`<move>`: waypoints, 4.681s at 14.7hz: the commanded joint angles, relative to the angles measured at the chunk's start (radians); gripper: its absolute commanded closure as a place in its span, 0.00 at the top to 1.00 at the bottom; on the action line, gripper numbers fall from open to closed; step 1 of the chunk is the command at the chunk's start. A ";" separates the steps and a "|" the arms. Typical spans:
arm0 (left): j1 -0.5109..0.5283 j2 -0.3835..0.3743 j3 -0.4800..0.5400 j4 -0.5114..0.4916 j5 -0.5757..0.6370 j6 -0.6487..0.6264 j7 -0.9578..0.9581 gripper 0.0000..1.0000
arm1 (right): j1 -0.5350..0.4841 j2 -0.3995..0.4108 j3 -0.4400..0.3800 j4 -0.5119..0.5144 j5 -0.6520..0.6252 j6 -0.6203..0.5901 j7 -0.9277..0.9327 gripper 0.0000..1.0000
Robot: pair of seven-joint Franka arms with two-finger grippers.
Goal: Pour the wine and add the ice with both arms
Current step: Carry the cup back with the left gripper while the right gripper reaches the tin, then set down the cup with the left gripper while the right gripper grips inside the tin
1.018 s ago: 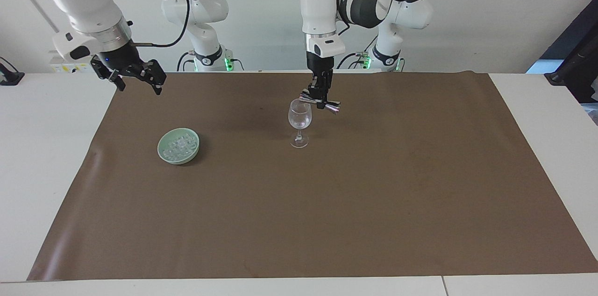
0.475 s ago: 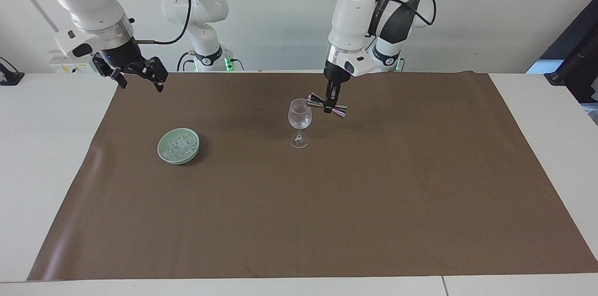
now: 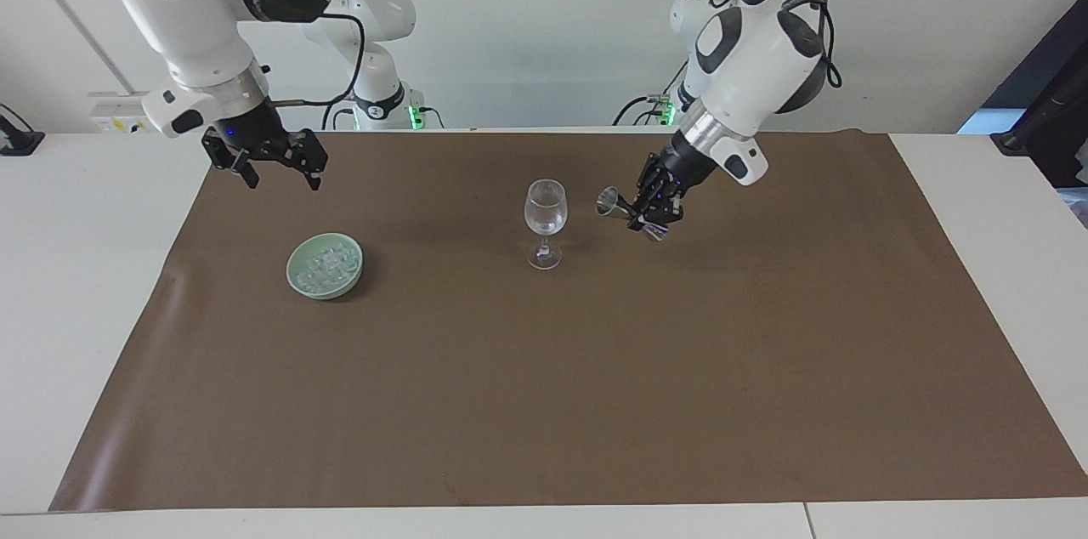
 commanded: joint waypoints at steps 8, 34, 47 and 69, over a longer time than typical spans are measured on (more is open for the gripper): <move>0.388 0.073 -0.010 -0.077 -0.392 -0.030 0.379 0.00 | -0.030 0.092 0.002 -0.232 0.017 0.299 -0.088 1.00; 0.636 0.092 -0.010 -0.507 -1.239 -0.021 1.008 0.15 | -0.043 0.166 0.002 -0.350 0.015 0.498 -0.143 0.65; 0.646 0.056 -0.005 -0.478 -0.929 -0.023 0.988 1.00 | -0.043 0.168 0.002 -0.341 0.015 0.501 -0.138 0.54; 0.677 0.089 0.001 0.110 0.178 -0.245 0.977 1.00 | -0.045 0.168 0.002 -0.340 0.015 0.503 -0.131 0.32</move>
